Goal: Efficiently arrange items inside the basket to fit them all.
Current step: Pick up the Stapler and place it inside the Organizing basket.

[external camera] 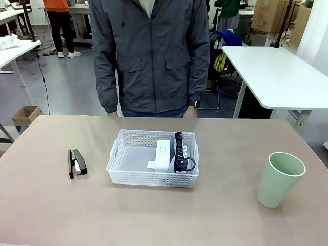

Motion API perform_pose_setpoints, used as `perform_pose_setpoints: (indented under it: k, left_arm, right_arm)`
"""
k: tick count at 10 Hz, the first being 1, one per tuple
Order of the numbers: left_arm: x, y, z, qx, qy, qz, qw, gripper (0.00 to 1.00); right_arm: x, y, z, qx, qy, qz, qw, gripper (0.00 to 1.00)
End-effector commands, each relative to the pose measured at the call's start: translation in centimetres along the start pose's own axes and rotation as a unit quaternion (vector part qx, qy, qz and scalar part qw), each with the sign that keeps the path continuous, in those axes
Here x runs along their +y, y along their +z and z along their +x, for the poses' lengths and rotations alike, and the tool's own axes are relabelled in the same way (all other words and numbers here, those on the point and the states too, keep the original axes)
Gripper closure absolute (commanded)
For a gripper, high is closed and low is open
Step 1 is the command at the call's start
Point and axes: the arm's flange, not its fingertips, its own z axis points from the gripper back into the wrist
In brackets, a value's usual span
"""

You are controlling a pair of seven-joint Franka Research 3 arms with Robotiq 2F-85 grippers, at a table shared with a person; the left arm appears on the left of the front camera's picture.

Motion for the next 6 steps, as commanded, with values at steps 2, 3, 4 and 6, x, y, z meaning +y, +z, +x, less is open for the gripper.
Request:
perform_pose_setpoints:
  k: [2,3,4,6]
  left_arm:
    - [0.0,0.0,0.0,0.0,0.0,0.0,1.0,0.0]
    - [-1.1,-2.6,0.6,0.032,0.111,0.072,0.991,0.0]
    - [-2.4,-5.9,0.8,0.07,0.152,0.157,0.973,0.0]
    - [-3.5,-13.3,1.2,0.123,0.181,0.312,0.924,0.0]
  right_arm:
    - [0.0,-0.1,0.2,-0.007,0.012,0.014,1.0,0.0]
    - [0.0,-0.1,0.2,-0.007,0.012,0.014,1.0,0.0]
    - [0.0,-0.1,0.2,-0.007,0.012,0.014,1.0,0.0]
    - [0.0,-0.1,0.2,-0.007,0.012,0.014,1.0,0.0]
